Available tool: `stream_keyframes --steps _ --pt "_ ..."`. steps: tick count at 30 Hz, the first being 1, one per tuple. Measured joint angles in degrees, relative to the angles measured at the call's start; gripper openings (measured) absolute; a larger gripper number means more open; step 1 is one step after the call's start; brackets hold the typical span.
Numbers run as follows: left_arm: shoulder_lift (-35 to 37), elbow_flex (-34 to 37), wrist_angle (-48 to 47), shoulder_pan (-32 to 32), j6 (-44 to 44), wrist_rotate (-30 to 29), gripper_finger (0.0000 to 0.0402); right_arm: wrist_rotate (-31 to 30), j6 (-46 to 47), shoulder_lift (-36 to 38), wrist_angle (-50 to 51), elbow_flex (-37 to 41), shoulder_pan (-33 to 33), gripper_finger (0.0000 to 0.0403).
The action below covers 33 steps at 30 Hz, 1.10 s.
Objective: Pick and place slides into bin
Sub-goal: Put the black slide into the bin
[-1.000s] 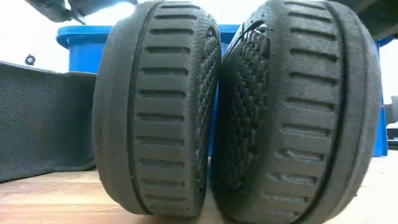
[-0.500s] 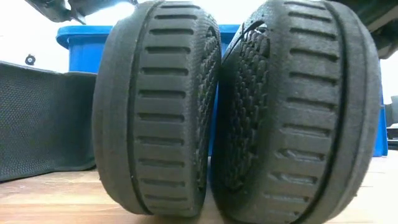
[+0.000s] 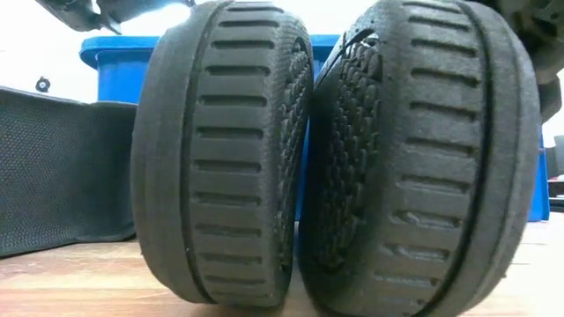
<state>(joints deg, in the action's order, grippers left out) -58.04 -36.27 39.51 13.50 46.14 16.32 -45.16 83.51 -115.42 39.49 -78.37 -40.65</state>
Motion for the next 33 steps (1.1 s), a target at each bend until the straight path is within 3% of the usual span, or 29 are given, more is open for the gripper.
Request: stream_keyframes --steps 13,26,33 --pt "0.00 0.04 -0.03 0.00 -0.01 0.00 0.0270 -2.44 -8.57 0.05 -1.19 0.04 0.57 0.0180" --pt "0.00 0.07 -0.03 -0.01 -0.04 0.00 0.0270 3.29 -8.65 0.14 -0.50 0.04 0.57 0.0023" --pt "0.00 0.07 -0.03 0.00 -0.05 0.02 0.0270 3.46 -9.05 0.24 -0.60 0.04 0.52 0.0014"
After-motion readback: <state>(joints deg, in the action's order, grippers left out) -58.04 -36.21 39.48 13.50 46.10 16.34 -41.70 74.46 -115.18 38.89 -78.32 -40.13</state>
